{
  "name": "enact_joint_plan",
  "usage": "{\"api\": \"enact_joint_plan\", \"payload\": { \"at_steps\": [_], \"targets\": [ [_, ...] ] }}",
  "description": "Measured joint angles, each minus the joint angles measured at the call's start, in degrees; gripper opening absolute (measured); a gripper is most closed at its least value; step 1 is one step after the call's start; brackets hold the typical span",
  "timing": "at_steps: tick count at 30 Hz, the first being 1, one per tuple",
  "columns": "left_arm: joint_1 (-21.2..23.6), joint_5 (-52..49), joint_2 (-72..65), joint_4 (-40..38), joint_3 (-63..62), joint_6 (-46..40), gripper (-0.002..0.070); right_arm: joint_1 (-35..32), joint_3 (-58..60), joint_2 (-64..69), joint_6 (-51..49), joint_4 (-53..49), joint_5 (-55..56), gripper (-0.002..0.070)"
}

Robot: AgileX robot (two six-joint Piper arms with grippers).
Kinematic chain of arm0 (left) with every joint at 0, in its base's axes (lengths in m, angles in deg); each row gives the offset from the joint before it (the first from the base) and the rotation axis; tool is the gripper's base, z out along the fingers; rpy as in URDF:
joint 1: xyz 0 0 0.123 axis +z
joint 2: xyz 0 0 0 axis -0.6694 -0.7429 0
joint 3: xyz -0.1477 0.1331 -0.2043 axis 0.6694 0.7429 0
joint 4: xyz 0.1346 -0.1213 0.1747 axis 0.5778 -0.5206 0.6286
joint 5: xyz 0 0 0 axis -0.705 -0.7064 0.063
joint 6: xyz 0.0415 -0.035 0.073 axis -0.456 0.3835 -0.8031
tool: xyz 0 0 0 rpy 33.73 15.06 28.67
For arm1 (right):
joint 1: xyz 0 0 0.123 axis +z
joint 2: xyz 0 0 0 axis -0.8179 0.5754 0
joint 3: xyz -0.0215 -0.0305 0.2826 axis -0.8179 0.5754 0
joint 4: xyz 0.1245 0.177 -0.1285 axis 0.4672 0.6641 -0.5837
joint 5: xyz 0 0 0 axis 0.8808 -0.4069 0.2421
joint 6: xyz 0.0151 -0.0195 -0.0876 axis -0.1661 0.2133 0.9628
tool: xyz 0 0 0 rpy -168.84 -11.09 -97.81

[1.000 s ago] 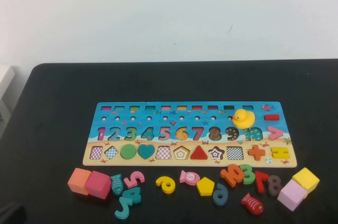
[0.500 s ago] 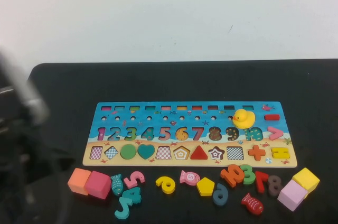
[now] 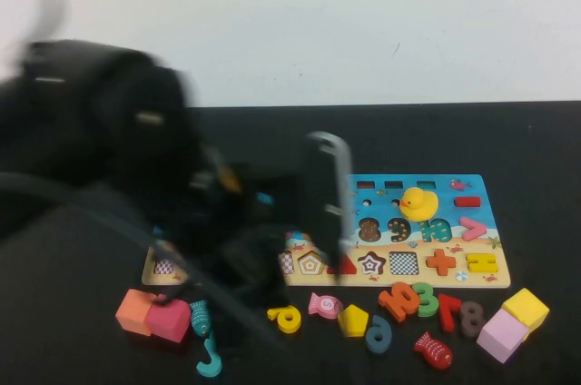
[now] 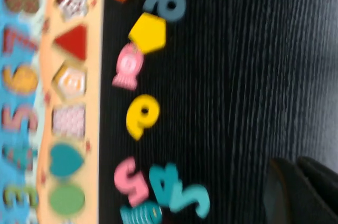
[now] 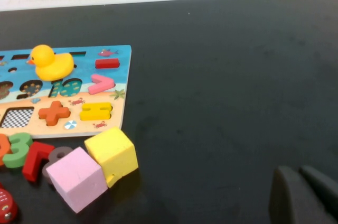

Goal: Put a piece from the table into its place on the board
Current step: Pick up the "Pentagon"

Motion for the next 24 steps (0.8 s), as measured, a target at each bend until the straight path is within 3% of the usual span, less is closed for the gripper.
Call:
{"api": "enact_joint_plan", "payload": {
  "at_steps": [7,9,14,16,24],
  "targets": [
    [-7.5,0.4,-11.1,6.3,-6.6,6.4,0.0041,0.0,0.0,0.0,0.0,0.0,0.0,0.0019],
    [-8.9,0.4,-14.2,7.2,-7.4,7.3,0.0102,0.0,0.0,0.0,0.0,0.0,0.0,0.0018],
    [-12.0,2.9,-20.5,12.1,-9.2,12.4,0.0341,0.0,0.0,0.0,0.0,0.0,0.0,0.0019],
    [-12.4,4.1,-22.6,14.2,-10.2,14.6,0.0394,0.0,0.0,0.0,0.0,0.0,0.0,0.0019],
    [-12.5,9.0,-29.9,16.7,-13.2,16.6,0.0434,0.0,0.0,0.0,0.0,0.0,0.0,0.0019]
  ]
}}
